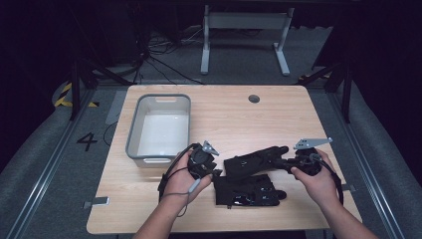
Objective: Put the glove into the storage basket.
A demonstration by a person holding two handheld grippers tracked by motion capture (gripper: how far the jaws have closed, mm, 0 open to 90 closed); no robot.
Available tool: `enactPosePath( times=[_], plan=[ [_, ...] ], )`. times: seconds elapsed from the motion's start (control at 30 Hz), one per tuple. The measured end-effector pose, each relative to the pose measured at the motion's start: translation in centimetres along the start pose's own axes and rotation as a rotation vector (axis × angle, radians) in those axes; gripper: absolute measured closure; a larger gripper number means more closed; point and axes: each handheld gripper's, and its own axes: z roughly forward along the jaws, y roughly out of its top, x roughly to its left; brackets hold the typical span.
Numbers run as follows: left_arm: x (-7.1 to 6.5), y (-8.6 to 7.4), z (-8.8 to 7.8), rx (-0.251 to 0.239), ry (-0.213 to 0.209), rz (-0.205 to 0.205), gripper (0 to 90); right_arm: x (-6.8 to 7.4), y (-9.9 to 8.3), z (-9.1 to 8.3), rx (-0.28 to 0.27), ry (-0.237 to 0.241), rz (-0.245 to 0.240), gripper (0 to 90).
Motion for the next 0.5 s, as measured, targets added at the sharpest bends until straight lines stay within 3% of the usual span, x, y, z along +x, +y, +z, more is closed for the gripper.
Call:
enactPosePath(
  times=[0.07, 0.27, 0.4, 0.5],
  plan=[
    [0.1, 0.0, 0.2, 0.004, -0.003, -0.001, 67.6, -0.2, -0.6, 0.3, 0.026, 0.009, 0.029, 83.7],
    [0.4, -0.1, 0.5, 0.016, -0.004, -0.013, 67.5, -0.2, -1.7, 0.9, 0.087, -0.013, 0.047, 79.1],
    [0.5, -0.1, 0.7, 0.019, -0.004, -0.014, 67.5, 0.1, -1.9, 0.7, 0.103, -0.027, 0.054, 72.2],
    [0.6, 0.0, 0.8, 0.017, -0.006, -0.013, 67.5, 0.0, -1.8, 0.0, 0.079, -0.032, 0.067, 69.4]
  ],
)
